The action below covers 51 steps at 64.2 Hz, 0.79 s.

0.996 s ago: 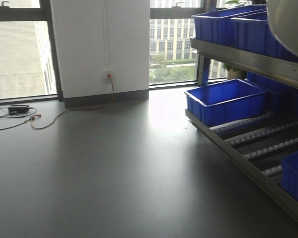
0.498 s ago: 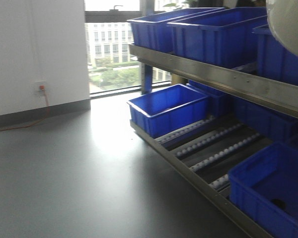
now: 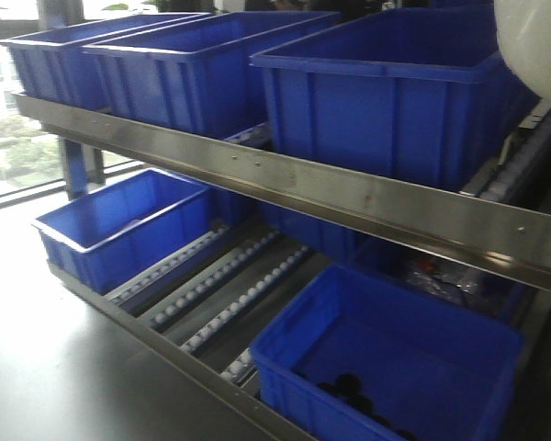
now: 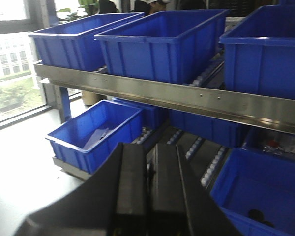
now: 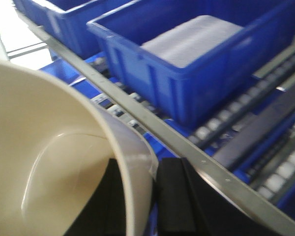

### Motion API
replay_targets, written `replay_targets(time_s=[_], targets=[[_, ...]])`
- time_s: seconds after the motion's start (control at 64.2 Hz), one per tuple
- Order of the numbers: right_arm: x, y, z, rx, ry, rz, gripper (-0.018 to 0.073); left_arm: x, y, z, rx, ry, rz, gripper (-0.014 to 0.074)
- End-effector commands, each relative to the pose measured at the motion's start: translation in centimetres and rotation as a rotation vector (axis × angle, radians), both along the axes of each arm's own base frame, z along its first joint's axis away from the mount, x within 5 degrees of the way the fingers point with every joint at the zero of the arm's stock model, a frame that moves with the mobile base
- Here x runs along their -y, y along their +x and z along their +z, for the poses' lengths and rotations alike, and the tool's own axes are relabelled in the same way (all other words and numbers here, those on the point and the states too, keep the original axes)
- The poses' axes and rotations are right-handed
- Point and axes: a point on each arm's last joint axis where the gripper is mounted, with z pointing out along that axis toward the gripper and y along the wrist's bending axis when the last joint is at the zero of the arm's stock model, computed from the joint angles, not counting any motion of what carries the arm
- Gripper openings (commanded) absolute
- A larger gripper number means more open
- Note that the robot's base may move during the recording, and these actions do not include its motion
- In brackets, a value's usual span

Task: Move white bin to right shelf second layer
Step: 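Approach the rack's second shelf with the bin in the right gripper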

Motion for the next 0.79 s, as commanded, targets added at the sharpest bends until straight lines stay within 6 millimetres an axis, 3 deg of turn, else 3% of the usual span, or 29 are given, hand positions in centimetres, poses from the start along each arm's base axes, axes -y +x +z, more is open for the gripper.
replay_targets(time_s=[0.0,0.778], targets=[[-0.04,-0.04,1.89,0.127,0.022,0.009,0.0057,-0.03,0.03,-0.4,0.059,-0.019,0.002,0.0085],[-0.04,-0.04,1.89,0.127,0.022,0.009,0.0057,-0.03,0.03,-0.4,0.059,-0.019,0.002,0.0085]])
